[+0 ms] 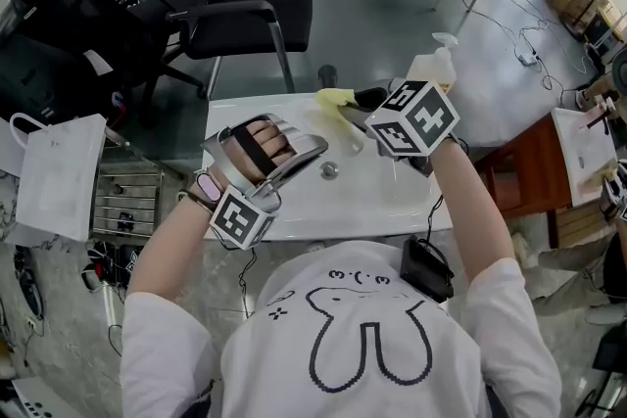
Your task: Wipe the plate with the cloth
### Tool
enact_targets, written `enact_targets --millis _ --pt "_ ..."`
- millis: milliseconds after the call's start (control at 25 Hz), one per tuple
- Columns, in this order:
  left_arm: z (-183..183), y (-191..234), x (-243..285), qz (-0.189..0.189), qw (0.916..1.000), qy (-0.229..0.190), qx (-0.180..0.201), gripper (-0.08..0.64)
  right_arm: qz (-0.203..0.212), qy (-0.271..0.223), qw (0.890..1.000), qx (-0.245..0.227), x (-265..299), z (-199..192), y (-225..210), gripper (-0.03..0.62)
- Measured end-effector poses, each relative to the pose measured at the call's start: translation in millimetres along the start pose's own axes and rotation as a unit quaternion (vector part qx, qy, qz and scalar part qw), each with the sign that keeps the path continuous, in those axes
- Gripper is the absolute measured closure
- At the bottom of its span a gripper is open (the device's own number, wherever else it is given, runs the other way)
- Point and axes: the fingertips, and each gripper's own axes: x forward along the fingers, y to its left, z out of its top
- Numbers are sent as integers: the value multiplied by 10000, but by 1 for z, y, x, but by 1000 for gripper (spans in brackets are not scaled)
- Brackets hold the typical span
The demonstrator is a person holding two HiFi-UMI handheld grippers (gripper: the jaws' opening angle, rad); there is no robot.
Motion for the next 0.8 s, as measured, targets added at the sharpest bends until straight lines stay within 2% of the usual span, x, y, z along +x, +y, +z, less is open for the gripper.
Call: enact_targets --millis 240,360,560,800 --pt "3 3 -1 28 9993 -133 340 541 863 -650 9934 377 -11 32 33 541" --pt "6 8 -1 197 9979 -174 592 541 1096 -749 9905 354 -14 36 46 541" --pt "9 7 0 111 9958 -166 896 541 952 -681 9927 302 -12 33 41 541" --pt "9 6 -4 108 9960 -175 868 540 163 -140 9990 382 3 9 7 541"
